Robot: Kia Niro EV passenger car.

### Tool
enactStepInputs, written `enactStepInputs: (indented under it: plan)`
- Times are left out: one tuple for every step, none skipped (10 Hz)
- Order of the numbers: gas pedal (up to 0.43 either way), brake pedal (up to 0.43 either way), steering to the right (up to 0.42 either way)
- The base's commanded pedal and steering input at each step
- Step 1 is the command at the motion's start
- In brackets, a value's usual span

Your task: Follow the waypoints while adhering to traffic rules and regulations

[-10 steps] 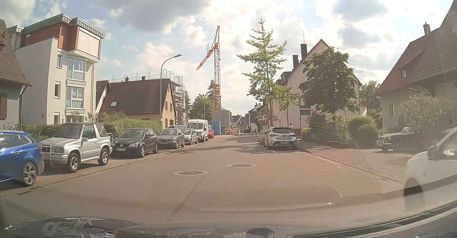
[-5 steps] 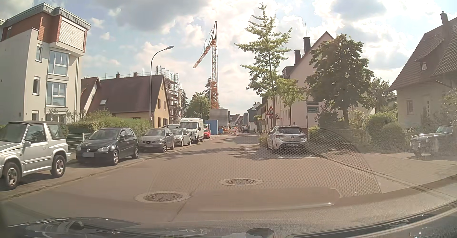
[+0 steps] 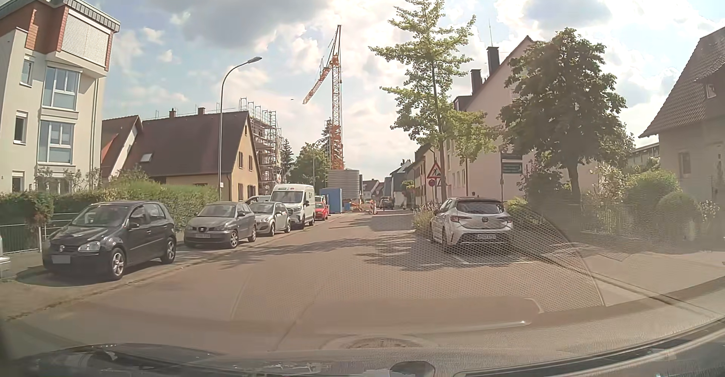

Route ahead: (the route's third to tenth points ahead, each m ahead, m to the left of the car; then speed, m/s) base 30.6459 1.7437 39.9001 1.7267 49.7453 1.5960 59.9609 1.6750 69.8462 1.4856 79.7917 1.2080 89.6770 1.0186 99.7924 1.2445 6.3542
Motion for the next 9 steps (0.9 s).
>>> enactStepInputs:
  plan:
    - [0.02, 0.0, 0.005]
    - [0.02, 0.0, 0.005]
    - [0.02, 0.0, 0.005]
    - [0.02, 0.0, 0.005]
    - [0.02, 0.0, 0.005]
    - [0.02, 0.0, 0.005]
    - [0.02, 0.0, 0.005]
    - [0.02, 0.0, 0.004]
    - [0.02, 0.0, 0.004]
